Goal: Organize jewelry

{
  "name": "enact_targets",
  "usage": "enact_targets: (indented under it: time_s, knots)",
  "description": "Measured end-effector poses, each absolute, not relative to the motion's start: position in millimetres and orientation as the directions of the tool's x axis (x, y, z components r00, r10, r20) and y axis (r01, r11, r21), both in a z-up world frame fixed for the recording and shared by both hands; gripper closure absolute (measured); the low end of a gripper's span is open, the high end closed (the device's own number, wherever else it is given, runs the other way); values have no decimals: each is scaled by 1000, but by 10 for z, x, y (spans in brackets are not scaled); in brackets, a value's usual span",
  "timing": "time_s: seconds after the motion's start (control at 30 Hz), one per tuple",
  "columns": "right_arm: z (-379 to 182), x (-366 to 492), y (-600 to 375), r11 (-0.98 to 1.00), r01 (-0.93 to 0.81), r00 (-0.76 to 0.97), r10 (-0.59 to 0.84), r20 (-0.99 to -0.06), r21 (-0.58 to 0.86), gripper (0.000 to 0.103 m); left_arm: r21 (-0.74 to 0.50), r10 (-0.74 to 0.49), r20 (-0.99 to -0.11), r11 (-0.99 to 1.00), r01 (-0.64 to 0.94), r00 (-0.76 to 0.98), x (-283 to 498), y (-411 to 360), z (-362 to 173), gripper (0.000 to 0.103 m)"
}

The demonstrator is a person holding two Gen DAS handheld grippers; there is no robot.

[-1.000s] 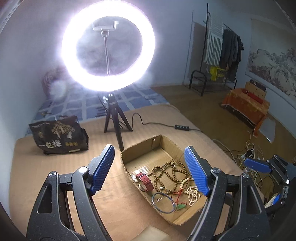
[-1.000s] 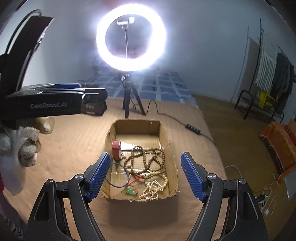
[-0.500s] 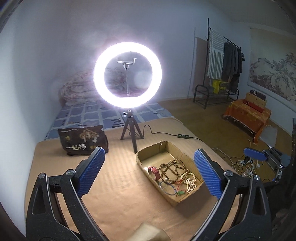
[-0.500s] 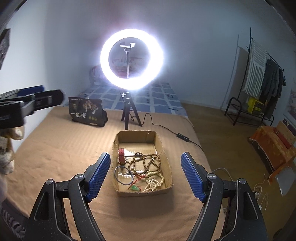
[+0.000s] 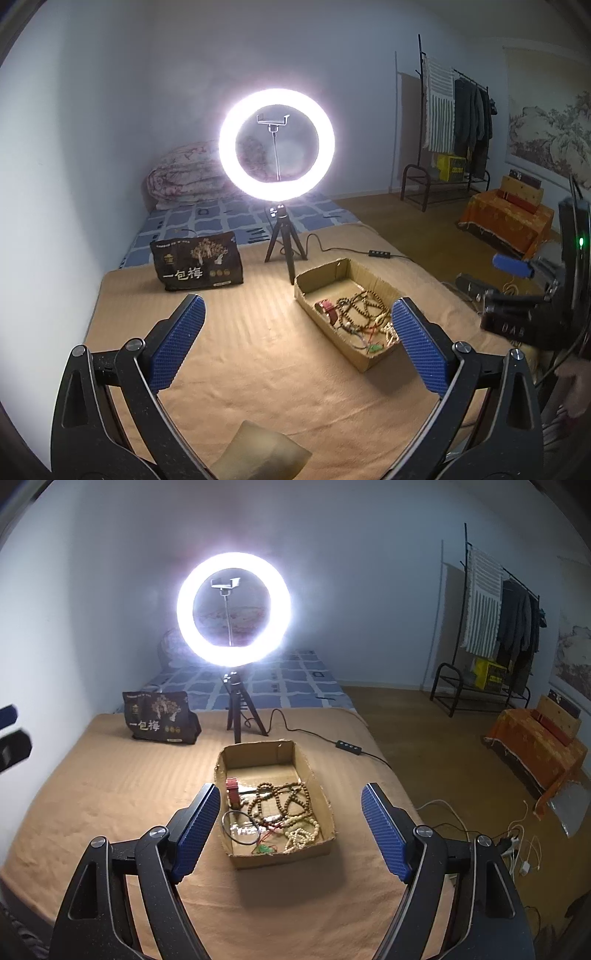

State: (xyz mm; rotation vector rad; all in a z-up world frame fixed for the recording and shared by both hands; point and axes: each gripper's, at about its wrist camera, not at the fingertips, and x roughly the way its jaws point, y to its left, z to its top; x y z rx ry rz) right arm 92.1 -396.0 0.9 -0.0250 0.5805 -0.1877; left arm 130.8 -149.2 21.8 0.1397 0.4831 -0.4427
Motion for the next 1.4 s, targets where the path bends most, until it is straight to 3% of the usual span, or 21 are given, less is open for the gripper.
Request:
enact_targets:
  time_s: [1.4]
  knots:
    - [-106,922,-4140,978,198,802,-201,-562,-68,24,68,-361,-522,885,460,772,1186,-1558,-14,0]
